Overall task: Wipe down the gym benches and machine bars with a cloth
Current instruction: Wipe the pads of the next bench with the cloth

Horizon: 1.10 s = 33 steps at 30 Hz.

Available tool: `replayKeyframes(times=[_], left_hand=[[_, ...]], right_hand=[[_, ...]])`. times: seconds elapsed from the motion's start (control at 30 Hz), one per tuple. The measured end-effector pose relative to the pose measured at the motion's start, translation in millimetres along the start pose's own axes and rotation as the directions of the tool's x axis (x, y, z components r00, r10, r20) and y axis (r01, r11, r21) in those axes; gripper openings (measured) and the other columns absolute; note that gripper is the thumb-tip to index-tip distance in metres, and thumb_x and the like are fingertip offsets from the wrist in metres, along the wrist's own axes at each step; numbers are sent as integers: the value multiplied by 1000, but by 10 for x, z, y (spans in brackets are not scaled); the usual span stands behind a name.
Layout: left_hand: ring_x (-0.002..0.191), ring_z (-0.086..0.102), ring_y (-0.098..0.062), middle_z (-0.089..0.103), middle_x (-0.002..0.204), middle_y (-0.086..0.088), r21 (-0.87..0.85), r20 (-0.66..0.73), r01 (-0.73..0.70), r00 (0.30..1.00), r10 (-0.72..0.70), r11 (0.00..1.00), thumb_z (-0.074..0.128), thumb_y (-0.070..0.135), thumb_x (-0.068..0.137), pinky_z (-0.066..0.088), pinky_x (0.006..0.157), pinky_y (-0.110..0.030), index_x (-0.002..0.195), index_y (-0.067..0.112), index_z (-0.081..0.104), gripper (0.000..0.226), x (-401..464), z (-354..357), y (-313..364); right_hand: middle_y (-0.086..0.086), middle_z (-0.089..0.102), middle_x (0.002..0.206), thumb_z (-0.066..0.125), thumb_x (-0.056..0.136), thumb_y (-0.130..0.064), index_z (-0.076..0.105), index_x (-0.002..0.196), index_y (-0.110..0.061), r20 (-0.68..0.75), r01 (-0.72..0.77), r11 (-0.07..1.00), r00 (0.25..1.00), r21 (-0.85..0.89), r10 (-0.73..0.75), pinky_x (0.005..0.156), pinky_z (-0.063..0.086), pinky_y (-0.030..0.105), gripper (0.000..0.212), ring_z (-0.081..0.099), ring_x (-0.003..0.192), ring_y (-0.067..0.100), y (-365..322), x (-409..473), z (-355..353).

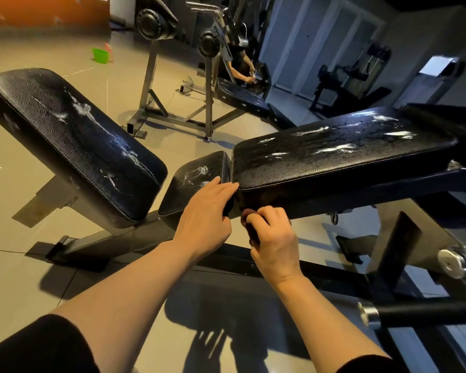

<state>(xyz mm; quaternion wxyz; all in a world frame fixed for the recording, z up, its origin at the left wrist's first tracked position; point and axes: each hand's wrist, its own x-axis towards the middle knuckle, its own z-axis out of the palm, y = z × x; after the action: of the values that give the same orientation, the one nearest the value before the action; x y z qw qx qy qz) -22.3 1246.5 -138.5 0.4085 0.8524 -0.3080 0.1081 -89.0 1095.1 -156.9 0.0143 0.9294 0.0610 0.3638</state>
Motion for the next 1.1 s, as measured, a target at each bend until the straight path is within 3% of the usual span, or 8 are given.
replayKeyframes(times=[0.13,0.3,0.47,0.63,0.73,0.87,1.03,1.1], left_hand=[[146,14,-10,34,153,6,23,-2,7,1000,-7,1000,56,6,89,10,116,-26,148,25,34,66,4,-31,-39],[146,14,-10,34,154,5,15,5,14,1000,-14,1000,56,6,88,10,116,-26,147,25,35,66,4,-36,-40],[146,15,-10,35,153,5,1,8,12,1000,-12,1000,56,5,88,11,115,-25,148,25,34,66,-12,-43,-24],[146,15,-9,34,154,5,-3,18,17,1000,-17,1000,56,7,88,14,117,-29,147,26,35,66,-26,-49,-29],[146,14,-9,33,154,5,0,15,27,1000,-27,1000,55,8,89,15,117,-30,148,26,34,65,-14,-41,-30],[146,14,-10,33,154,4,25,14,3,1000,-3,1000,55,8,89,13,116,-25,149,21,32,65,-18,-20,32],[146,12,-11,30,155,3,39,33,-2,999,1,999,55,8,90,12,115,-24,150,20,27,67,-28,-31,57],[147,11,-12,29,156,4,52,50,0,999,-3,999,54,9,91,12,116,-25,151,21,26,67,-29,-51,39]], right_hand=[[15,63,105,72,83,-4,69,104,-2,-244,49,998,968,-28,-54,83,50,32,21,53,99,26,-95,196,-71],[19,58,121,68,79,-5,65,114,-2,-129,97,994,986,-49,-102,100,45,40,35,49,114,33,-52,168,30],[18,64,117,61,80,2,70,107,-2,5,267,953,963,-141,-269,96,50,39,28,48,114,30,44,-2,50],[21,63,121,44,94,-2,69,110,-1,-41,310,936,946,-168,-320,94,53,41,29,53,117,33,-4,66,115],[20,61,124,41,95,-2,68,112,-4,17,363,902,929,-232,-370,78,56,41,33,51,118,32,26,105,134],[16,65,116,28,100,-5,70,111,-16,-76,290,889,938,-355,-337,78,42,44,44,50,109,30,111,138,28],[18,52,112,53,93,-4,63,117,-16,-237,95,933,954,-347,-186,70,51,47,29,47,103,34,352,107,-129],[17,44,113,64,85,-1,55,120,-16,-297,-2,955,951,-295,-89,67,53,46,39,45,104,35,360,126,-154]])
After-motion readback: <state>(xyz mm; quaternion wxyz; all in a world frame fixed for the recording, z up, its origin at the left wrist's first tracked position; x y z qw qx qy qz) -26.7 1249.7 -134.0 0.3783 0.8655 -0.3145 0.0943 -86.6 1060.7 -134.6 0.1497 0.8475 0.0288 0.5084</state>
